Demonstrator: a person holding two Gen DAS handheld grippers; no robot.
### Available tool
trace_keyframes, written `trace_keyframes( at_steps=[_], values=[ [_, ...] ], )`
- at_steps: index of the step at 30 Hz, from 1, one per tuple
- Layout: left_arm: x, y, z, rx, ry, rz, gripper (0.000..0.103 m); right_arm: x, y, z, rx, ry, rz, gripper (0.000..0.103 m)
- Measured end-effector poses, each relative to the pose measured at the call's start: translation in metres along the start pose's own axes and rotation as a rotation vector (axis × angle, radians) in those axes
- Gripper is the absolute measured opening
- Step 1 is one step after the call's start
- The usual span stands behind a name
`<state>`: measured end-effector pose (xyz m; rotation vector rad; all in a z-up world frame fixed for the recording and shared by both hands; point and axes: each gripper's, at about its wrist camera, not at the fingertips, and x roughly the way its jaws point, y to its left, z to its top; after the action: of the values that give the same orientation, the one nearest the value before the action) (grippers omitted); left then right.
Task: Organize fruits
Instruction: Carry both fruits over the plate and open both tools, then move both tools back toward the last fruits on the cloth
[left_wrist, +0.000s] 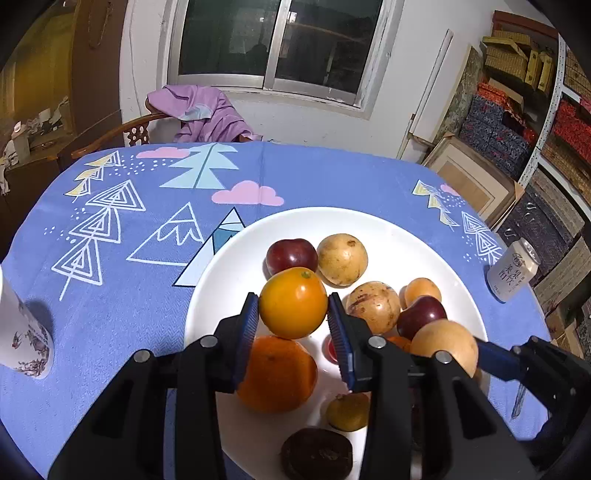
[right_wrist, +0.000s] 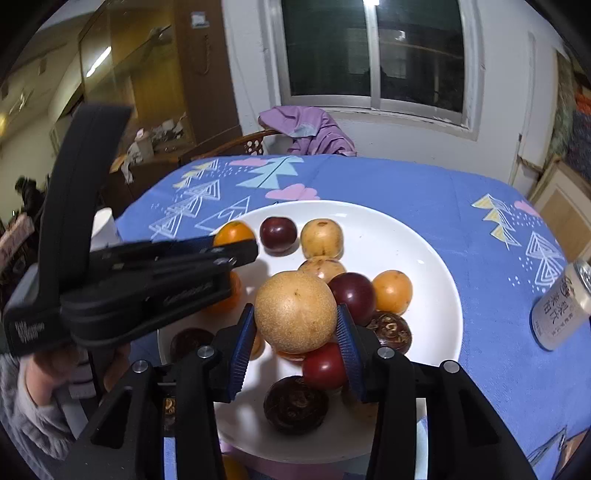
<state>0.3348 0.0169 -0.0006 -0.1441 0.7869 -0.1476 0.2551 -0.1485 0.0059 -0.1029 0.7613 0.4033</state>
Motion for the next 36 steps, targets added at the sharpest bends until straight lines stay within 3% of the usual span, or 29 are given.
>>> trace_keyframes(
  at_steps=[4, 5, 7, 15, 18, 20, 25, 31, 36],
  values=[
    [-0.003, -0.001, -0.001, 0.009, -0.021, 0.0, 0.059, 0.003, 0.016, -0.006, -0.065, 0.003, -0.014, 0.046],
    [-0.006, -0.002, 0.0, 0.009, -0.035, 0.006, 0.066, 0.003, 0.018, -0.006, -0.074, 0.003, -0.013, 0.052],
    [-0.013, -0.003, 0.0, 0.014, -0.054, 0.01, 0.067, -0.001, 0.02, -0.007, -0.091, -0.021, -0.031, 0.058],
    [-0.054, 0.001, 0.002, 0.0, -0.129, 0.02, 0.067, -0.033, 0.009, 0.008, -0.056, -0.097, -0.029, 0.059],
    [-0.079, 0.003, -0.009, 0.006, -0.158, 0.048, 0.075, -0.056, 0.004, 0.013, -0.012, -0.129, -0.016, 0.06],
    [-0.093, 0.001, -0.021, 0.046, -0.153, 0.101, 0.078, -0.076, 0.0, 0.011, 0.032, -0.144, 0.01, 0.066],
    [-0.125, 0.009, -0.073, 0.059, -0.143, 0.141, 0.078, -0.117, -0.006, -0.021, 0.09, -0.179, 0.015, 0.07],
    [-0.141, 0.013, -0.135, 0.03, -0.109, 0.171, 0.078, -0.122, -0.023, -0.079, 0.187, -0.131, -0.025, 0.071],
    [-0.154, -0.015, -0.161, 0.135, -0.184, 0.229, 0.094, -0.116, -0.046, -0.107, 0.327, -0.07, -0.011, 0.075]
  ],
)
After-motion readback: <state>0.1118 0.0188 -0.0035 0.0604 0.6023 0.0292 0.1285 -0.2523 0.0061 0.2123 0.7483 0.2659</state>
